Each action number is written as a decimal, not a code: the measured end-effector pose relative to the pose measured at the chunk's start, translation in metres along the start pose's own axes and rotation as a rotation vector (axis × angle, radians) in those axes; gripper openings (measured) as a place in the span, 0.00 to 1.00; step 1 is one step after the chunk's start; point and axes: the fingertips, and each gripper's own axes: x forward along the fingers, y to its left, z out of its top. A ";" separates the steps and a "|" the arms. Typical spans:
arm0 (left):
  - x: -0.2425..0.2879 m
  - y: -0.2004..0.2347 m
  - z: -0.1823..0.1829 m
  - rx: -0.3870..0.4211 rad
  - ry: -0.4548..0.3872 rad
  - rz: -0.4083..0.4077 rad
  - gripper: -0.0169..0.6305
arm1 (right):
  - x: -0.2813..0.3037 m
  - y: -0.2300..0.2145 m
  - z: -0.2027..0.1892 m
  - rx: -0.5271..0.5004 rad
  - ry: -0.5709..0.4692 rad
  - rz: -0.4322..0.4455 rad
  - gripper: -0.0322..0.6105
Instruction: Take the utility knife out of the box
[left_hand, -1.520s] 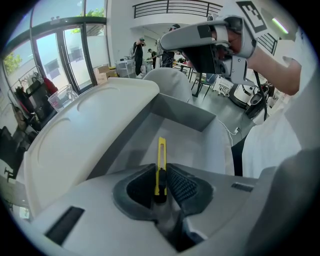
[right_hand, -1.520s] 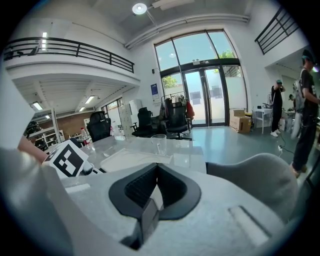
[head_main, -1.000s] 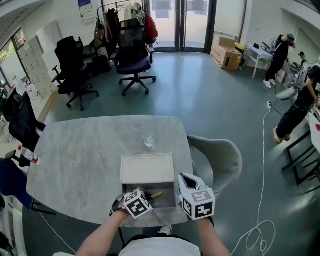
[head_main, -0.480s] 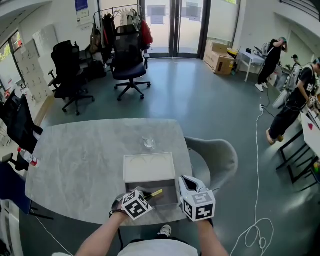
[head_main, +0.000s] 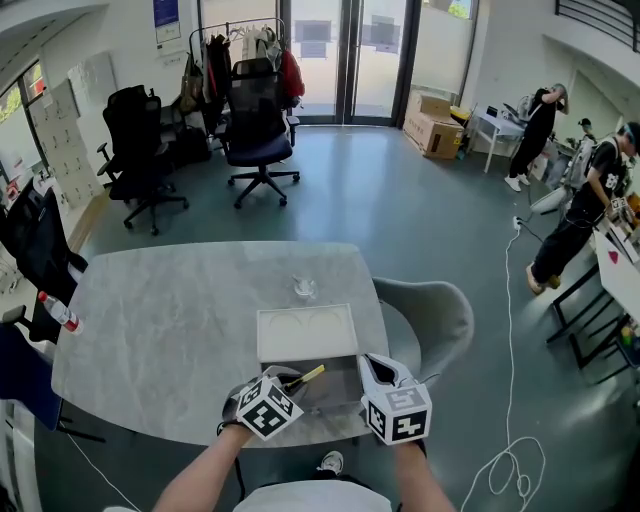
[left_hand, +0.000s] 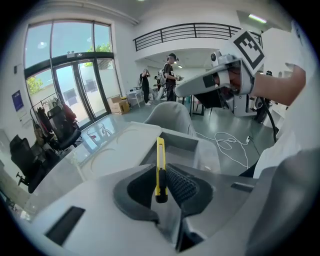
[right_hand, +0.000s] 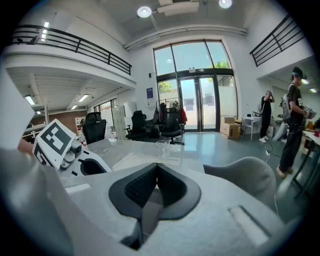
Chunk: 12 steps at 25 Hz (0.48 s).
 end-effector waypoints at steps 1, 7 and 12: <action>-0.004 0.002 0.002 -0.003 -0.013 0.010 0.12 | -0.001 0.002 0.001 -0.002 -0.002 -0.001 0.06; -0.031 0.016 0.007 -0.052 -0.100 0.080 0.12 | -0.008 0.016 0.001 -0.008 -0.019 -0.007 0.06; -0.053 0.026 0.008 -0.093 -0.159 0.136 0.12 | -0.016 0.022 0.002 -0.015 -0.023 -0.009 0.06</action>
